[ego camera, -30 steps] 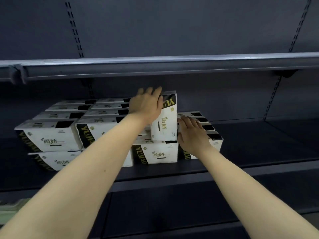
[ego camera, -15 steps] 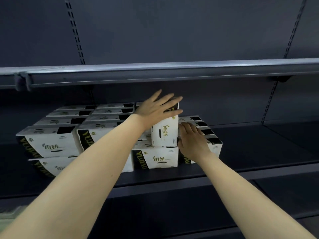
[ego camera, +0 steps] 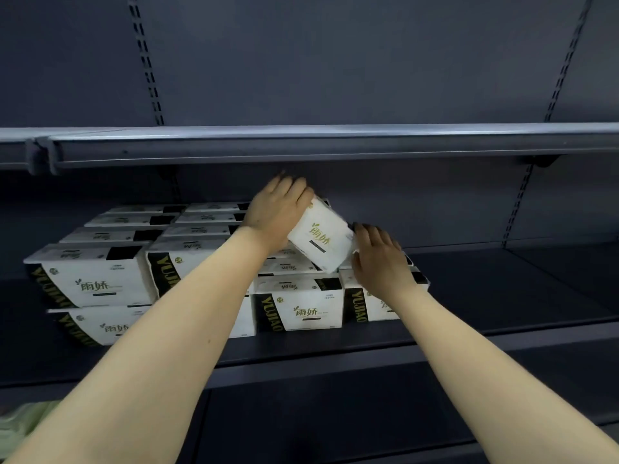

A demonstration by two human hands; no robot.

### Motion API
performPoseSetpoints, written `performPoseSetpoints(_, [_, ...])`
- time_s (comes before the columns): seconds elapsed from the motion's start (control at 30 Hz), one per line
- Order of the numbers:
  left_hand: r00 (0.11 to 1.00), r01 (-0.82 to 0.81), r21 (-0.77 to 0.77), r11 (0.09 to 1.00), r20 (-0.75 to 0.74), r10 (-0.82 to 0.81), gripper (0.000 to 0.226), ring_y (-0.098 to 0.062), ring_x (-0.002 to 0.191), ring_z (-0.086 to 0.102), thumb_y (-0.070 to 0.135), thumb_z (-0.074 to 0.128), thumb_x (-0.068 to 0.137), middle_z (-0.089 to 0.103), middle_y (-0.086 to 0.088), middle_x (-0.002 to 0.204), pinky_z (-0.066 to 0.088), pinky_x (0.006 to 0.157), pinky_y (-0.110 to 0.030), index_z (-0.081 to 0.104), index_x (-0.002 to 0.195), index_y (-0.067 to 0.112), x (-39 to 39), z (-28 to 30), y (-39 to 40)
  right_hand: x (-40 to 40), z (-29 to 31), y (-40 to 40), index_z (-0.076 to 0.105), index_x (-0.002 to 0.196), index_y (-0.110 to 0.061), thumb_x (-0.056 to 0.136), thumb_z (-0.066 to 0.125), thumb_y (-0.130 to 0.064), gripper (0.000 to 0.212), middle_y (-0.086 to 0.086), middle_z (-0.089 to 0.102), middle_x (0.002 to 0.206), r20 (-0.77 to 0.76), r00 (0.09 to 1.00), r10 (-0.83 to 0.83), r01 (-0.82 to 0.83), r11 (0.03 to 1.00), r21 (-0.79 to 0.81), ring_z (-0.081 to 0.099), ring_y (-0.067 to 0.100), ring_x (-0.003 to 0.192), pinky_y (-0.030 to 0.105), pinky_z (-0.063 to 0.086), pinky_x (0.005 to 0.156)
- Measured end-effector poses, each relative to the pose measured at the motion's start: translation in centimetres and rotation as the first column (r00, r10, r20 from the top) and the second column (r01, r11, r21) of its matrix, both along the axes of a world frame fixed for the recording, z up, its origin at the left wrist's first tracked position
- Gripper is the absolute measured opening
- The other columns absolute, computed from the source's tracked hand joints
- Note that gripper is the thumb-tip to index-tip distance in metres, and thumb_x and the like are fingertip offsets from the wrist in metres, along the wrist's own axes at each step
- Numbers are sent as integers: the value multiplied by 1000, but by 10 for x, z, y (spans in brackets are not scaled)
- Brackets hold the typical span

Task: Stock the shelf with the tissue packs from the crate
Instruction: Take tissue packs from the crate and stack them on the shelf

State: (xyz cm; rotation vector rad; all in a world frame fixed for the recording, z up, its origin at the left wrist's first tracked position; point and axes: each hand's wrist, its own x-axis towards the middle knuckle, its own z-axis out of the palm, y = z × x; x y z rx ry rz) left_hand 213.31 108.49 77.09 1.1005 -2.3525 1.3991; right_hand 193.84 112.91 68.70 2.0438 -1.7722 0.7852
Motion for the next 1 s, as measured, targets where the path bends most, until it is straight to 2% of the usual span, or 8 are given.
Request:
performPoseSetpoints(0.07, [987, -21, 59, 998, -156, 30, 77, -32, 101, 55, 36, 82, 56, 56, -15, 114, 35, 106, -42, 54, 120, 4, -2, -12, 1, -5, 9, -2, 35, 140, 0, 90, 51, -14, 55, 17, 45, 137, -10, 1000, -7, 7, 1000, 6, 41, 35, 127, 47, 34, 104])
performPoseSetpoints(0.13, [961, -118, 199, 973, -223, 162, 77, -33, 116, 44, 39, 72, 74, 43, -16, 129, 18, 115, -44, 38, 134, 4, -6, -34, 1, -9, 13, -3, 26, 145, -4, 94, 46, -16, 57, 13, 37, 143, -32, 999, 31, -30, 999, 44, 35, 30, 132, 41, 29, 107])
performPoseSetpoints(0.17, [946, -152, 239, 959, -248, 211, 78, -33, 119, 42, 41, 70, 76, 40, -16, 132, 15, 116, -45, 35, 135, 4, -7, -45, 1, -10, 14, -3, 23, 146, -5, 94, 44, -17, 57, 12, 35, 145, -33, 998, 57, -55, 996, 69, 34, 29, 132, 38, 29, 107])
performPoseSetpoints(0.27, [887, -209, 296, 932, -343, 308, 79, -35, 119, 42, 41, 71, 74, 40, -17, 132, 19, 115, -46, 34, 133, 3, -12, -72, 0, -9, 12, -4, 18, 148, -7, 94, 46, -23, 62, 11, 28, 148, 15, 991, 134, -135, 978, 160, 40, 30, 127, 34, 36, 101])
performPoseSetpoints(0.4, [829, -269, 370, 889, -381, 409, 85, -38, 127, 33, 37, 68, 79, 28, -18, 140, 14, 116, -45, 17, 139, 4, -15, -84, -1, -3, 8, -14, 22, 144, -10, 88, 58, -42, 74, 8, 29, 144, 24, 983, 184, -185, 970, 159, 50, 31, 116, 40, 46, 91])
performPoseSetpoints(0.6, [889, -177, 361, 916, -340, 306, 92, -39, 141, 9, 33, 66, 83, 14, -16, 150, 4, 117, -46, 5, 148, 10, -15, -84, -6, 6, 6, -26, 29, 140, -8, 89, 62, -31, 64, 9, 28, 142, 20, 978, 207, -208, 969, 134, 40, 29, 127, 36, 42, 95])
performPoseSetpoints(0.9, [901, -120, 392, 912, -342, 266, 84, -33, 140, 13, 21, 60, 84, 17, -13, 149, 6, 117, -47, 7, 147, 7, -19, -81, -25, 9, 2, -43, 34, 139, -7, 91, 59, -29, 58, 10, 32, 142, -43, 990, 135, -132, 988, 79, 44, 30, 123, 37, 47, 85])
performPoseSetpoints(1.0, [904, -140, 394, 908, -324, 280, 81, -32, 139, 16, 17, 60, 84, 19, -13, 149, 8, 117, -47, 10, 147, 6, -21, -79, -37, 10, 3, -51, 34, 138, -7, 91, 59, -26, 56, 11, 32, 142, -28, 990, 141, -139, 988, 72, 45, 31, 122, 36, 46, 88])
